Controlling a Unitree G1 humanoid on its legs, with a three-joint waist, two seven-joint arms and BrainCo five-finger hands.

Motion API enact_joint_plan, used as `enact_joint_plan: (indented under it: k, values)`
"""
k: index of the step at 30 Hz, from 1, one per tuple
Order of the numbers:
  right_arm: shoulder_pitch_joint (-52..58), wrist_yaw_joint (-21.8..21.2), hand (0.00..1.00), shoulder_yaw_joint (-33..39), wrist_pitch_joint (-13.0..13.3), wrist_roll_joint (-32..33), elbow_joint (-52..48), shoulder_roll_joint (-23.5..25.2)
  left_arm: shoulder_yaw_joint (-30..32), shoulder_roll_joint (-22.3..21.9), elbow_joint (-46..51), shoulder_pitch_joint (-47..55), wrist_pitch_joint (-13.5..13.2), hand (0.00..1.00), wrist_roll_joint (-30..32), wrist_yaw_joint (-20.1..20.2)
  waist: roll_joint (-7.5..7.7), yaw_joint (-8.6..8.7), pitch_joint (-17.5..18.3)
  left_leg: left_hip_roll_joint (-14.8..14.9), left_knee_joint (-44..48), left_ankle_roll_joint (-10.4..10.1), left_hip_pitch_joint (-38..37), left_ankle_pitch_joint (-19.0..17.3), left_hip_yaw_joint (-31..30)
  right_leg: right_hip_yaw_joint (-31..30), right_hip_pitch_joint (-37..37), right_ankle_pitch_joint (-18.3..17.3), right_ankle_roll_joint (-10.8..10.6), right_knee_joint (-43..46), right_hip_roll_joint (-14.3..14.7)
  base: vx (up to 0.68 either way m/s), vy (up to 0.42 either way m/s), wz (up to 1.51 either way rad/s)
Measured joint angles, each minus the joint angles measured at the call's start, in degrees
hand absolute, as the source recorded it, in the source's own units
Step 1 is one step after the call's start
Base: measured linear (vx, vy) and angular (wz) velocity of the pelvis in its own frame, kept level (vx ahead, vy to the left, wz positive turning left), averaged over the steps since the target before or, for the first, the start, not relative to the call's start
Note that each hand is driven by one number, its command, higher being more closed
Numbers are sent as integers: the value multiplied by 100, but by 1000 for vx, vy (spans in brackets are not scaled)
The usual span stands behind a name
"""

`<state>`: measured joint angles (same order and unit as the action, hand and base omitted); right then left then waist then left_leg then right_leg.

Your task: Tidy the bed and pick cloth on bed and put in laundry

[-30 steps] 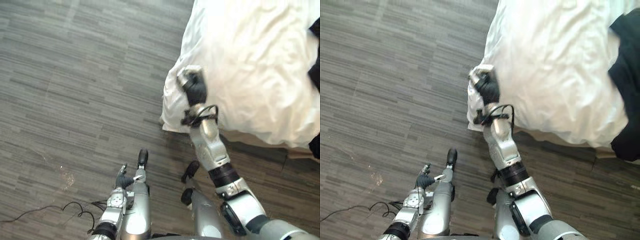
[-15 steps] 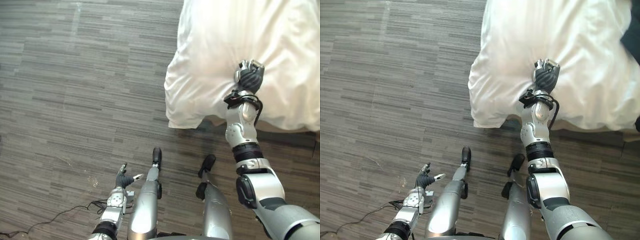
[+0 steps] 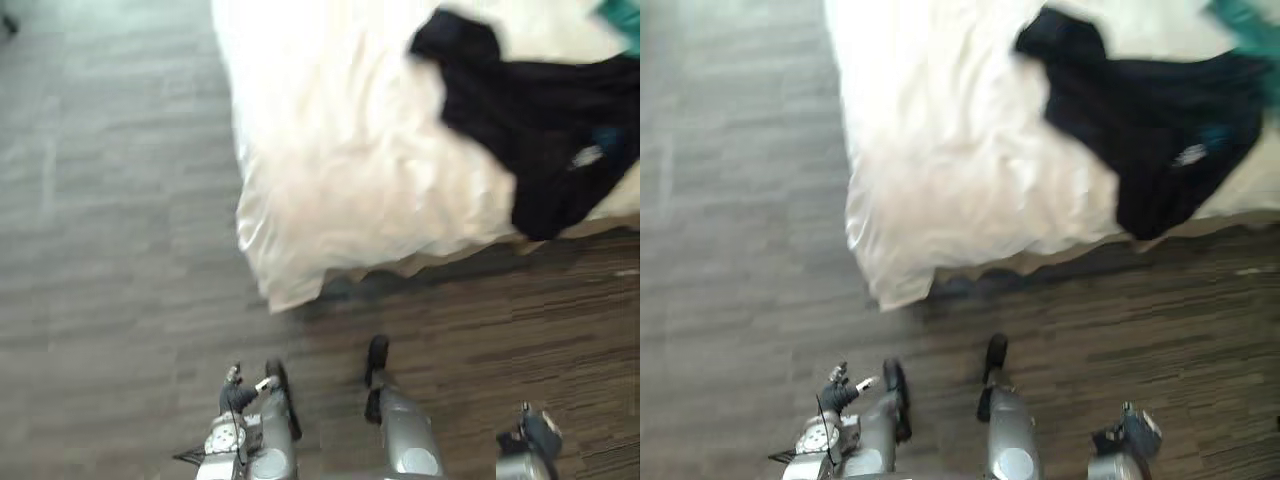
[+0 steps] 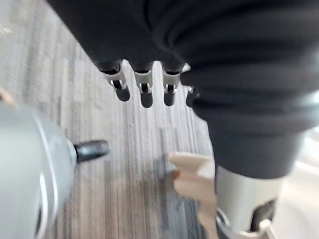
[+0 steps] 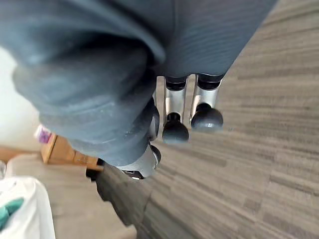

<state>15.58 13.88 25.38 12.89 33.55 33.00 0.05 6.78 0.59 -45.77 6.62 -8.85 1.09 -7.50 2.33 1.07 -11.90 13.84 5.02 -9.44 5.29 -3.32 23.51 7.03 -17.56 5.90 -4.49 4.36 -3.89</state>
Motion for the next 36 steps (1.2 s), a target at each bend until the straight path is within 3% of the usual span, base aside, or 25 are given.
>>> enact_joint_plan:
  k: [1, 3, 4, 6, 7, 9, 10, 11, 13, 14, 15, 16, 17, 19, 20, 22, 23, 24, 25, 26, 27, 28, 36]
  values:
    - [-16, -52, 0, -71, -37, -51, 14, 3, 7, -17, -79, 14, 6, 0, 19, 1, -14, 8, 32, 97, 133, -30, -187, -145, 41, -219, 85, -49, -13, 82, 126, 154, -48, -101]
    - [-188, -182, 0, -284, -114, -185, 197, -4, 27, -37, -162, 14, 52, 0, 26, -14, -16, 13, 129, 243, 810, -38, -247, -466, -531, -671, 134, -111, -18, 267, 340, 122, -45, -125]
    - [-311, -202, 0, -430, -191, -278, 246, -47, 37, -66, -167, 16, 71, 0, 26, -33, -23, -37, 173, 210, 1309, 86, -149, -722, -1296, -1048, 138, -116, -15, 297, 459, 64, 8, -153]
    - [-471, -264, 0, -547, -224, -453, 341, -152, 46, -127, -226, 48, 81, 0, 52, -104, -126, -141, 235, 137, 1743, 16, -172, -1137, -2341, -1509, 126, -187, 12, 303, 706, 24, 105, -170]
    - [-563, -262, 0, -572, -230, -631, 456, -222, 38, -162, -381, 83, 107, 0, 87, -182, -229, -169, 359, -59, 1718, 38, -439, -1385, -3093, -1946, 120, -164, -26, 279, 850, 12, 209, -164]
    - [-551, -194, 0, -567, -235, -804, 460, -235, 16, -177, -508, 103, 122, 0, 162, -269, -271, -139, 455, -244, 1345, 112, -784, -1538, -3256, -2343, 109, -27, -143, 212, 855, 7, 221, -129]
    - [-542, -154, 0, -576, -253, -940, 440, -221, -21, -218, -569, 111, 132, 0, 220, -293, -324, -52, 518, -361, 997, 260, -1061, -1622, -2964, -2585, 93, 138, -342, 101, 823, -61, 222, -107]
    - [-518, -155, 0, -597, -278, -966, 403, -175, -21, -189, -602, 119, 155, 0, 291, -326, -258, 18, 573, -519, 814, 423, -1113, -1715, -2642, -2717, -2, 329, -422, -68, 744, -136, 273, -131]
    - [-514, -118, 0, -599, -335, -1063, 266, -23, 4, -149, -549, 108, 166, 0, 367, -424, -134, -130, 610, -749, 711, 553, -1176, -1923, -1996, -2398, -262, 732, 28, -257, 674, -215, 248, -190]
    - [-589, -131, 0, -773, -361, -1198, 52, 143, 53, -89, -565, 6, 234, 0, 422, -506, -29, -378, 562, -896, 697, 692, -1176, -1804, -1313, -1430, -471, 1819, 545, -417, 684, -170, 145, -215]
    - [-596, -134, 0, -814, -360, -1234, 7, 165, 50, -91, -575, 3, 256, 0, 439, -509, -26, -357, 557, -915, 688, 722, -1176, -1764, -1200, -1232, -440, 1993, 721, -528, 665, -235, 52, -207]
    - [-599, -131, 0, -850, -365, -1319, -93, 192, 34, -181, -586, -11, 287, 0, 499, -506, -112, -315, 504, -962, 594, 854, -1299, -1703, -935, -332, -478, 1248, 1205, 7, 617, -196, 13, -87]
    - [-557, -99, 0, -836, -424, -1382, -42, 188, -69, -293, -579, -12, 290, 0, 569, -509, -227, -259, 495, -1003, 492, 899, -1469, -1714, -658, 621, -526, -171, 1057, 1433, 398, -245, 45, -78]
    - [-357, -37, 0, -965, -446, -1454, -29, 222, -281, -326, -537, -34, 363, 0, 630, -510, -348, -180, 465, -1029, 489, 951, -1622, -1696, -484, 871, -310, -1427, 937, 2929, 224, -120, 76, -44]
    - [-305, -38, 0, -1012, -447, -1495, -27, 241, -281, -329, -537, -35, 368, 0, 630, -512, -341, -184, 482, -1029, 499, 956, -1594, -1693, -409, 889, -229, -1597, 914, 3183, 188, -106, 48, -51]
    - [-214, -74, 0, -1230, -442, -1611, 148, 301, -280, -307, -540, -41, 395, 0, 629, -535, -213, -201, 570, -1078, 571, 958, -1556, -1693, -185, 934, 77, -2107, 644, 3752, -97, -58, -17, -63]
    - [-172, -121, 0, -1381, -444, -1619, 376, 345, -281, -278, -543, -50, 402, 0, 630, -536, -64, -202, 653, -1176, 641, 958, -1482, -1693, -71, 935, 252, -2247, 527, 3616, -283, 11, -102, -94]
    - [-205, -179, 0, -1538, -438, -1646, 588, 334, -282, -269, -653, -137, 425, 0, 631, -536, 1, -240, 692, -1204, 840, 968, -1360, -1688, -31, 854, 384, -2290, 585, 3159, -120, 8, -92, -96]
    - [-225, -178, 0, -1580, -436, -1704, 724, 341, -299, -266, -711, -171, 450, 0, 633, -532, -22, -254, 689, -1173, 1028, 1036, -1246, -1653, -45, 726, 505, -2253, 642, 2794, 1, -51, -126, -105]
    - [-365, -176, 0, -1667, -436, -1859, 1041, 345, -460, -237, -789, -216, 462, 0, 637, -543, 51, -267, 676, -1225, 1196, 1079, -933, -1672, -287, 418, 774, -2191, 636, 1986, 103, -82, -98, -74]
    - [-434, -174, 0, -1665, -438, -1880, 1160, 299, -507, -243, -815, -259, 461, 0, 641, -543, 27, -285, 655, -1240, 1075, 1058, -900, -1651, -389, 375, 810, -2061, 653, 1805, 151, -80, -80, -54]
    - [-993, -641, 0, -1576, -834, -2517, 2523, -107, -396, 236, -1328, -736, 728, 0, 344, -255, -1, -333, 456, -1494, 202, 1039, -800, -908, -1062, -236, 1800, -90, 296, -1045, 313, -42, -31, -16]
    - [-987, -655, 0, -1455, -835, -2514, 2522, -92, -391, 240, -1327, -659, 726, 0, 170, -243, -41, -283, 462, -1488, 200, 1037, -840, -908, -1058, -226, 1833, -90, 296, -1040, 313, 0, 0, 0]
